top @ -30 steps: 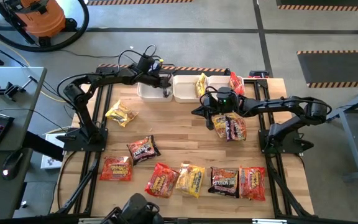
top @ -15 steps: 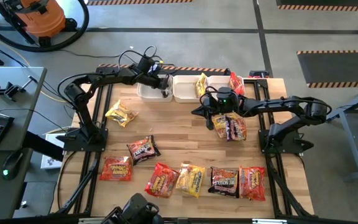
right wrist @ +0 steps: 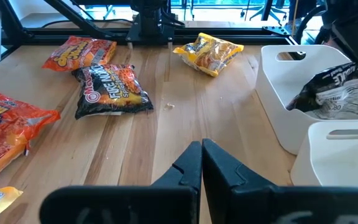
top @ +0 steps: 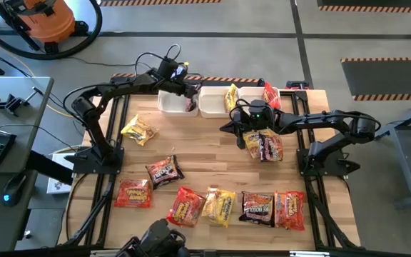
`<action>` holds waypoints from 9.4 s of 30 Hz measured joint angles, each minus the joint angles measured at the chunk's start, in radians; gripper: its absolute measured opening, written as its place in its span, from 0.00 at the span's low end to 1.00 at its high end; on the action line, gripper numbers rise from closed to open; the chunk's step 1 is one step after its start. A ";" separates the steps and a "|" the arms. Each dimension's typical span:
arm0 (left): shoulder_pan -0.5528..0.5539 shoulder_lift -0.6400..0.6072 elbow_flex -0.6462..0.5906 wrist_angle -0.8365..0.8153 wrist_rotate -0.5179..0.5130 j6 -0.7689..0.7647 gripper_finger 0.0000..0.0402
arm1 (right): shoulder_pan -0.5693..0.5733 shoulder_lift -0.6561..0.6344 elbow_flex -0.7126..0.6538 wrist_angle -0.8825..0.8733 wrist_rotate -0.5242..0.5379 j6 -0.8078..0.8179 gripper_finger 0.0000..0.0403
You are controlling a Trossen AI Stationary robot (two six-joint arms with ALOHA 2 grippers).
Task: Sort Maruchan noodles
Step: Put the black noodle into the left white bin, then put the yellow noodle into the center white bin
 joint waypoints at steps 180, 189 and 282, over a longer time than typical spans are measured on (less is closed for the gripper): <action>-0.637 -0.317 -0.871 1.072 -0.183 0.345 0.00 | 0.256 0.004 0.130 -0.824 0.538 0.496 0.10; -0.636 -0.140 -0.806 1.140 -0.180 0.336 0.00 | 0.218 0.020 0.220 -1.436 0.575 0.788 0.12; -0.649 0.361 -0.196 0.886 -0.241 0.888 0.01 | 0.265 -0.049 0.150 -0.829 0.308 0.364 0.44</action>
